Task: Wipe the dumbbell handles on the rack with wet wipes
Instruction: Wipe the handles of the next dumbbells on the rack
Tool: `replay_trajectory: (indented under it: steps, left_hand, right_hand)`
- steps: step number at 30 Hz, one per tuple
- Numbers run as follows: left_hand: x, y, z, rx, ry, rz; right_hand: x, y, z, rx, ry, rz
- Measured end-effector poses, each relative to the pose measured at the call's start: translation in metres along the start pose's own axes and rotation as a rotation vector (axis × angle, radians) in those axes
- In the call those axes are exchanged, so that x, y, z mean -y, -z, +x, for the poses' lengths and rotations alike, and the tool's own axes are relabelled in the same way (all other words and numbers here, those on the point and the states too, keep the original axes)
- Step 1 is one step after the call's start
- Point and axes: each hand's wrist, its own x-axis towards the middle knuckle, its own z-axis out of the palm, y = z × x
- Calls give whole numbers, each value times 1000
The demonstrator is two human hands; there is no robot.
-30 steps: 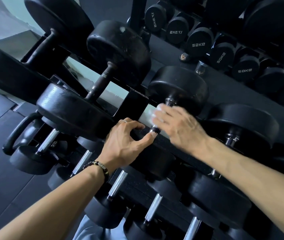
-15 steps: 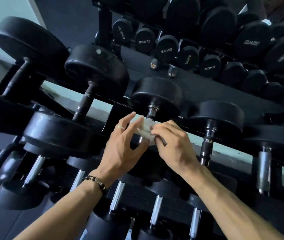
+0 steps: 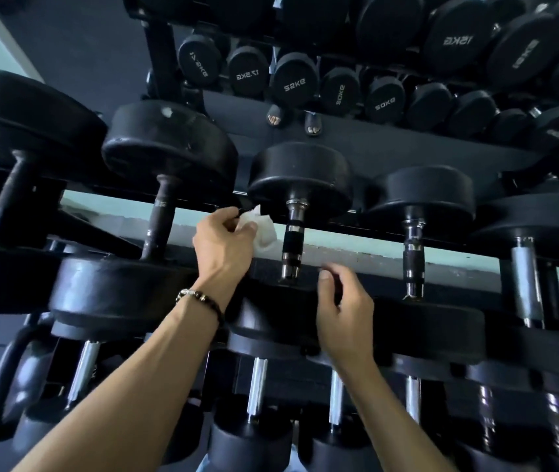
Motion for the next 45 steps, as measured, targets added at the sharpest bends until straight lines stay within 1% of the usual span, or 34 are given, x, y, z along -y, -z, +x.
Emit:
replay_trajectory:
  steps: [3,6,8,11,12,13,16,18,21,23,24,27,28,30,32,34,35,38,40,41,43,44,45]
  left_hand:
    - [-7,-21,19,69,-17,49]
    - [-7,-50,34,191,108,-11]
    - [-5,-58,39,224,181,-14]
    - [5,-47,34,354,133,114]
    - [7,-41,30,394,120,122]
    - [7,-39,28,405,121,100]
    - [-4,-50,40,290,154,-19]
    - [-9,-56,44,268,145,-20]
    - [-1,-40,25,383,98,125]
    - [5,-31,17,449,125,148]
    - [3,-32,19,438,148,118]
    - [-11,-51,41,296,199,-77]
    - [-13,-55,46,278,197,-112]
    - [-7,-51,38,329,195,-98]
    - [3,-34,20,456,211,38]
    - [7,-27,15,563,248,68]
    - [0,-29,19,564,242,48]
    - [-16,-54,46,400,223,-33]
    - [-13,-58,44,372,183,34]
    - [-6,-53,38,391,181,93]
    - [7,-38,24,500,237,177]
    - [10,-34,20,541,256,193]
    - [8,-35,20,550,259,177]
  right_hand:
    - [1,-11,-4,-25,-97,27]
    - [1,-11,-1,-30,-176,67]
    - [1,-10,-1,-31,-196,85]
    - [0,-10,-1,-43,-189,102]
    - [-1,-11,-1,-43,-184,108]
    - [-3,-11,-1,-41,-183,113]
    - [-6,-10,-1,-15,-189,121]
    - [-7,-10,-1,-11,-186,116]
    - [-4,-9,0,-20,-157,95]
    - [-3,-9,0,-13,-143,87]
    - [-2,-8,0,-3,-144,87]
    - [-4,-8,-1,14,-172,103]
    - [-5,-8,-1,12,-174,104]
    - [-5,-8,-2,16,-173,105]
    - [-5,-8,-2,2,-147,110]
    - [-6,-8,-2,-9,-133,110]
    - [-6,-9,-2,-4,-134,103]
    - [-9,-10,-2,-14,-141,111]
    - [-9,-11,-1,-20,-143,121]
    - [-9,-11,-1,-18,-135,119]
    - [-9,-11,-1,-19,-116,117]
    - [-8,-11,-1,-19,-118,114]
    - [-8,-10,-1,-16,-125,109]
